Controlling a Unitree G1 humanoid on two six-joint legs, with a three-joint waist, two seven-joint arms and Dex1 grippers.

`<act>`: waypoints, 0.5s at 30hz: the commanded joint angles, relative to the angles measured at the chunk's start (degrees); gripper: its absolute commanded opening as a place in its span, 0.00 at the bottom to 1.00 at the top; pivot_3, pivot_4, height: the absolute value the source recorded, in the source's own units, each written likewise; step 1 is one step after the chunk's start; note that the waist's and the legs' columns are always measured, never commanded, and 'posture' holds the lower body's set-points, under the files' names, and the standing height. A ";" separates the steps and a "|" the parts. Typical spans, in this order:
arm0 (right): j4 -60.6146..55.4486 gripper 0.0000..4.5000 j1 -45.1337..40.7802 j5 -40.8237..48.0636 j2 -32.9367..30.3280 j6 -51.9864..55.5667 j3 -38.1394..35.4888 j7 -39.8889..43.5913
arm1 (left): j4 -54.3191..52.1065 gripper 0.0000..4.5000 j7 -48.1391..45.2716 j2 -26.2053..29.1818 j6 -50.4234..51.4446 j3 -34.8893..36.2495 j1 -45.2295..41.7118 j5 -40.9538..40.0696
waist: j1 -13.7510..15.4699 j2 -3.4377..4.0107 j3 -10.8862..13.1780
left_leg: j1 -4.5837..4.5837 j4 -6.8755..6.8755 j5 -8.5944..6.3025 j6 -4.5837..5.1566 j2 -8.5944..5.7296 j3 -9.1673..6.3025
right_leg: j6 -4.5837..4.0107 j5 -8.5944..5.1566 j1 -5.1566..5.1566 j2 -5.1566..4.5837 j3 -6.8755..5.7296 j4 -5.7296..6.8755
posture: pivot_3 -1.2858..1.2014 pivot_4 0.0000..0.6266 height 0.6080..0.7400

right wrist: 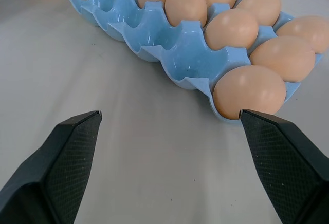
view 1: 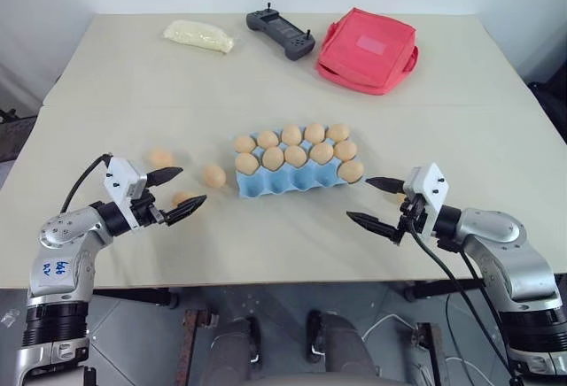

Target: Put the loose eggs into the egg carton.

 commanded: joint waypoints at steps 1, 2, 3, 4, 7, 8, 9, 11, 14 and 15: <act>-1.74 1.00 -0.15 0.27 0.09 -1.43 -0.67 -0.23 | -1.15 1.00 1.12 -0.51 -1.88 0.30 -0.90 -0.15 | -0.01 0.00 0.00 | 0.00 0.00 0.00 0.00 0.00 0.00 | 0.00 0.00 0.00 0.00 0.00 0.00 | 0.52 0.24 1.00; -1.65 1.00 -0.20 0.26 0.10 -1.58 -0.67 -0.30 | -0.96 1.00 1.90 -0.64 -1.95 0.29 -1.20 0.16 | 0.00 0.00 0.00 | 0.00 0.00 0.00 0.00 0.00 0.00 | 0.00 0.00 0.00 0.00 0.01 0.00 | 0.52 0.24 1.00; -1.53 1.00 -0.28 0.27 0.10 -1.66 -0.69 -0.35 | -0.81 1.00 2.65 -0.68 -1.72 0.14 -1.52 0.56 | -0.01 0.00 0.00 | 0.00 0.01 0.00 0.00 0.00 0.00 | 0.00 0.00 0.00 0.00 0.01 0.00 | 0.52 0.24 1.00; -1.38 1.00 -0.40 0.26 0.12 -1.76 -0.71 -0.39 | -0.81 1.00 2.77 -0.69 -1.73 -0.05 -1.81 0.62 | -0.01 0.00 0.00 | 0.00 0.01 0.00 0.00 0.00 0.00 | 0.00 0.00 0.00 0.00 0.01 0.01 | 0.52 0.24 1.00; -1.19 1.00 -0.89 0.26 0.10 -1.77 -0.79 -0.64 | -1.18 1.00 2.79 -0.49 -1.79 -0.52 -2.50 0.49 | 0.01 0.00 0.00 | 0.00 0.01 0.00 0.01 0.00 0.00 | 0.00 0.00 0.00 0.00 0.00 0.01 | 0.52 0.24 1.00; -1.26 1.00 -1.09 0.26 0.06 -1.71 -0.86 -0.80 | -1.07 1.00 2.77 -0.46 -1.86 -0.75 -2.95 0.54 | 0.03 0.00 0.00 | 0.00 0.01 0.00 0.01 0.00 0.00 | 0.00 0.00 0.00 0.00 -0.01 0.01 | 0.52 0.24 1.00; -1.50 1.00 -1.24 0.28 -0.04 -1.55 -0.99 -1.00 | -0.83 1.00 2.70 -0.50 -2.12 -1.04 -3.59 0.65 | 0.04 0.00 0.00 | 0.00 0.02 0.01 0.01 0.00 0.00 | 0.00 0.00 0.00 0.00 -0.01 0.01 | 0.52 0.24 1.00; -2.26 1.00 -1.45 0.52 -0.32 -0.98 -1.45 -1.48 | -0.21 1.00 2.37 -0.73 -2.40 -1.53 -4.94 0.43 | 0.11 0.00 0.00 | 0.00 0.02 0.01 0.01 -0.01 0.00 | 0.00 0.00 0.00 0.00 -0.03 0.01 | 0.52 0.24 1.00; -4.73 1.00 -0.20 1.55 -1.62 0.94 -3.53 -2.44 | 0.74 1.00 1.80 -0.83 -1.21 -2.80 -7.06 0.03 | 0.33 0.00 0.00 | 0.00 0.03 0.01 0.01 0.00 0.00 | 0.00 0.00 0.00 0.02 -0.04 0.02 | 0.52 0.24 1.00; -5.83 1.00 0.88 2.02 -2.23 1.79 -4.62 -2.74 | 1.13 1.00 1.76 -0.79 -0.93 -3.49 -7.71 0.47 | 0.56 0.00 0.00 | 0.00 0.03 0.02 0.03 0.00 0.01 | 0.00 0.00 0.00 0.03 -0.04 0.02 | 0.52 0.24 1.00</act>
